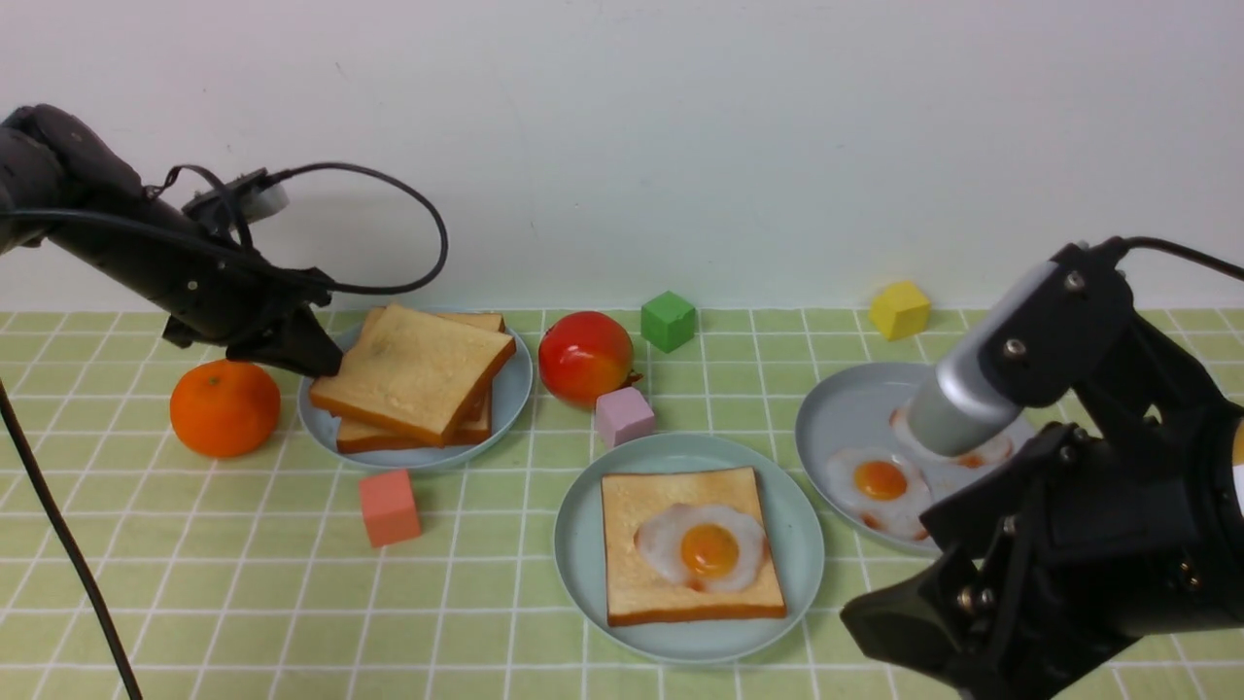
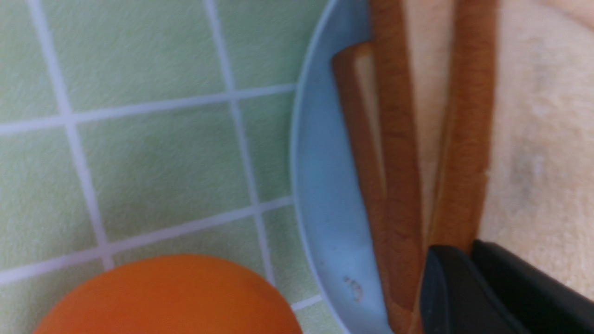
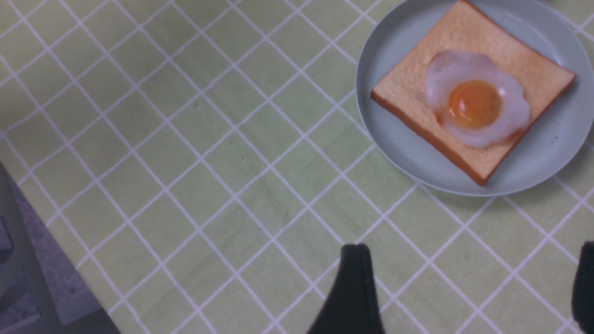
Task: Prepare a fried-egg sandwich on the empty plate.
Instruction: Use the left arm to grab a slice of bread, then use the left arm to place a slice of bread on the fried egg in the middle
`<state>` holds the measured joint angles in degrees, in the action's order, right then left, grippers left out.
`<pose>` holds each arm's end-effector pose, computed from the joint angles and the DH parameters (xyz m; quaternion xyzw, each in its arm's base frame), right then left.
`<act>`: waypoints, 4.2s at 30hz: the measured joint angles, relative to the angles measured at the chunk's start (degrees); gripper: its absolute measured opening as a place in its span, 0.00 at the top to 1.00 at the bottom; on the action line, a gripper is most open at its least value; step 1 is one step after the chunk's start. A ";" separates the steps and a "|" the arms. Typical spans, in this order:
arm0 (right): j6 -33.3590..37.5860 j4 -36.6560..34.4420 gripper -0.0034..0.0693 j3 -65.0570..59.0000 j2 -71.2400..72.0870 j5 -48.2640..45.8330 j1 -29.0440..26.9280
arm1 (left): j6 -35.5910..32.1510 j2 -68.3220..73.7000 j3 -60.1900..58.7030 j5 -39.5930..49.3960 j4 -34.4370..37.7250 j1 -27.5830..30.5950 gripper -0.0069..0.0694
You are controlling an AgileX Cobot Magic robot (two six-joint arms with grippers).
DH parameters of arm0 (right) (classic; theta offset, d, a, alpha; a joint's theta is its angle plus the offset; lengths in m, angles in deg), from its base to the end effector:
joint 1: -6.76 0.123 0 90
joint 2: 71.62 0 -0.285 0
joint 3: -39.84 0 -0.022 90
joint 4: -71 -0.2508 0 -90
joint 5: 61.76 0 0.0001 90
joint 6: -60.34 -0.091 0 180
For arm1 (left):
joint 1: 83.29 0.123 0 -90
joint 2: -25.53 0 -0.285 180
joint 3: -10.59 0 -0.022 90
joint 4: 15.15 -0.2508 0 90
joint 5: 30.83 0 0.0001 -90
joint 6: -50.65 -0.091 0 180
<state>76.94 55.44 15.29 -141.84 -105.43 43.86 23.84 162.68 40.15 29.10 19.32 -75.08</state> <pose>0.1619 0.1436 0.3264 -0.3663 0.8528 0.1827 0.3242 0.4799 0.0242 0.1863 0.0353 0.9563 -0.2272 0.1805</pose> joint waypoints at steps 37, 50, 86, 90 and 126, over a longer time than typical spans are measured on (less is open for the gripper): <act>-0.88 1.40 0.14 0.00 0.00 1.54 0.00 | -8.15 -4.30 -0.27 8.86 11.78 -0.42 0.89; -21.87 14.81 0.27 0.00 -0.05 2.01 0.00 | -0.90 -7.26 -8.38 8.95 15.68 -14.85 0.89; -38.82 33.95 0.97 0.00 -0.05 -0.53 0.00 | 3.23 -22.55 -42.74 -28.96 29.66 -32.44 0.89; -40.03 33.95 0.96 0.00 -0.05 -0.53 0.00 | 3.23 -22.55 -46.30 -31.79 33.42 -32.39 0.89; -42.70 29.41 0.85 0.00 0.40 -3.03 0.00 | -2.82 -28.37 -51.47 -28.20 28.88 -30.94 0.14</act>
<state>34.24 84.85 15.29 -141.43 -108.46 43.86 21.02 134.31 -11.32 0.90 48.20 -106.02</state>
